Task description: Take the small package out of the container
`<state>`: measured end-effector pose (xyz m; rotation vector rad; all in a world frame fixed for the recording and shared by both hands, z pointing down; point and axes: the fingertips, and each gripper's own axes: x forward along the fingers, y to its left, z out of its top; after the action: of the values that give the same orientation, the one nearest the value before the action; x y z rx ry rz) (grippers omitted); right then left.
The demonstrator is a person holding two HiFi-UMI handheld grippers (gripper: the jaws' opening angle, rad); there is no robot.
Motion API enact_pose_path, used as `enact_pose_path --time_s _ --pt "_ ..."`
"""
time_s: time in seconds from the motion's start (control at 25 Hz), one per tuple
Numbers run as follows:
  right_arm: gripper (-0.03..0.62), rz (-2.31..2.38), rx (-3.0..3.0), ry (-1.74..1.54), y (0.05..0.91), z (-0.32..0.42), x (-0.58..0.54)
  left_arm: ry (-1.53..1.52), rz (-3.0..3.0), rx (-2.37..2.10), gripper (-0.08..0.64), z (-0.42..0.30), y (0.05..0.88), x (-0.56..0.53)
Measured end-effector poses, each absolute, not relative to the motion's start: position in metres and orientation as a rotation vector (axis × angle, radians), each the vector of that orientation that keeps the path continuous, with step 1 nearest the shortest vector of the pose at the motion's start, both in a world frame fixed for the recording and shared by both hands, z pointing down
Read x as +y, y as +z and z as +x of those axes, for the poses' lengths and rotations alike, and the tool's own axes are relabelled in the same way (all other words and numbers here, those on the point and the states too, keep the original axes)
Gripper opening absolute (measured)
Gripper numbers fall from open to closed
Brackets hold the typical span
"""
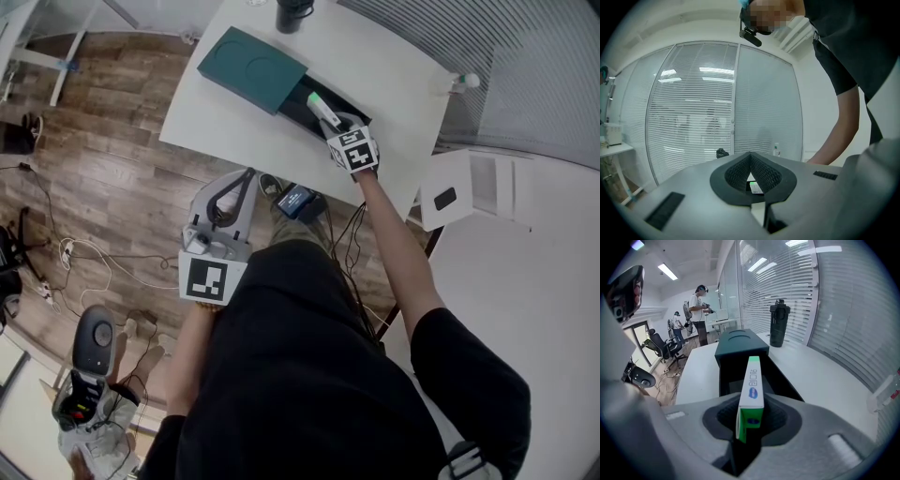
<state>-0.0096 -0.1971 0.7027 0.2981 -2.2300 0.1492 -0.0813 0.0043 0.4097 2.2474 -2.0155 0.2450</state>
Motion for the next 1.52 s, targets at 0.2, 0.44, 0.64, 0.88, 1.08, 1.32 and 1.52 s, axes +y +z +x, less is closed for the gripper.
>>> enact_pose_path --time_s 0.2,0.44,0.64,0.88,1.08,1.32,1.52 --pt "0.091 0.323 -2.230 0.158 0.696 -0.010 -0.195 0.218 2.253 -2.009 0.002 -0.086 0.407 0.007" --pt "0.091 0.346 -2.229 0.159 0.688 -0.010 -0.188 0.200 2.272 -1.993 0.002 -0.094 0.404 0.013" --pt "0.091 0.388 -2.230 0.175 0.681 -0.005 -0.184 0.177 2.287 -1.968 0.002 -0.096 0.402 0.014" --pt "0.091 0.426 -2.237 0.186 0.670 -0.002 -0.181 0.151 2.313 -1.927 0.002 -0.097 0.399 0.015" --pt "0.091 0.463 -2.251 0.177 0.656 -0.003 -0.183 0.131 2.362 -1.899 0.002 -0.098 0.394 0.013" --pt "0.090 0.512 -2.268 0.189 0.642 -0.004 -0.179 0.123 2.420 -1.843 0.002 -0.099 0.389 0.011" --pt "0.089 0.581 -2.274 0.237 0.637 0.003 -0.171 0.108 2.444 -1.810 0.002 -0.099 0.387 0.011"
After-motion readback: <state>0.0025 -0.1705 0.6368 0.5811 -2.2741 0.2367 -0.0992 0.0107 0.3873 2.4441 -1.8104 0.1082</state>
